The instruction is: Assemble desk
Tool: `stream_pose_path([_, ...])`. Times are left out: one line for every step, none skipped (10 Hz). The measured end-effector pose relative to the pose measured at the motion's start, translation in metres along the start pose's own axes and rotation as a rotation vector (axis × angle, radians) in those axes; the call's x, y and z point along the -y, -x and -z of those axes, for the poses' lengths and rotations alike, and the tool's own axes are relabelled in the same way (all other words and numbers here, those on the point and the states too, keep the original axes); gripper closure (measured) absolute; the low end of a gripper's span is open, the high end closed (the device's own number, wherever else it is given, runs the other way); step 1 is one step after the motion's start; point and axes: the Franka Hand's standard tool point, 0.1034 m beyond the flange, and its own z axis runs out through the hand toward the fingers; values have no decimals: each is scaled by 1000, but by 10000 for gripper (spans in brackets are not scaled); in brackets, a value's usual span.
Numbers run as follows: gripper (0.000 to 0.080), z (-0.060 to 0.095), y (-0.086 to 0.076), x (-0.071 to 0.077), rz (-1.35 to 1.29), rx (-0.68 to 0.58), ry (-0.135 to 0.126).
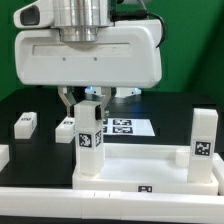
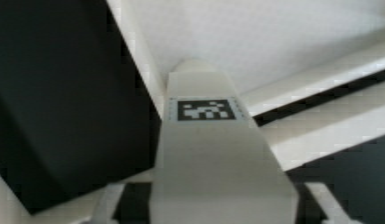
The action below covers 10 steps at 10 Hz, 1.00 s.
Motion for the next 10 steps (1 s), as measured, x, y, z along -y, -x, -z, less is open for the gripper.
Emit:
stream_pose_path([509,-1,3,4,-182,3,-5])
stream_pose_path([509,-1,5,6,-315,4,-4])
stream_pose_path([509,-2,5,6,-416,2,-7])
stream_pose_path([509,-2,5,7,-498,0,-5])
stream_pose_path([509,-2,5,7,-595,-2,-2])
stream_pose_path([509,-2,6,9,-678,-2,-1])
stream_pose_path([509,-2,7,11,-738,0,-2])
stream_pose_path([509,-2,7,12,-777,0,-2])
stream_pose_path([509,-2,7,12,-777,0,-2])
stream_pose_path([509,-2,7,12,-756,0,-2])
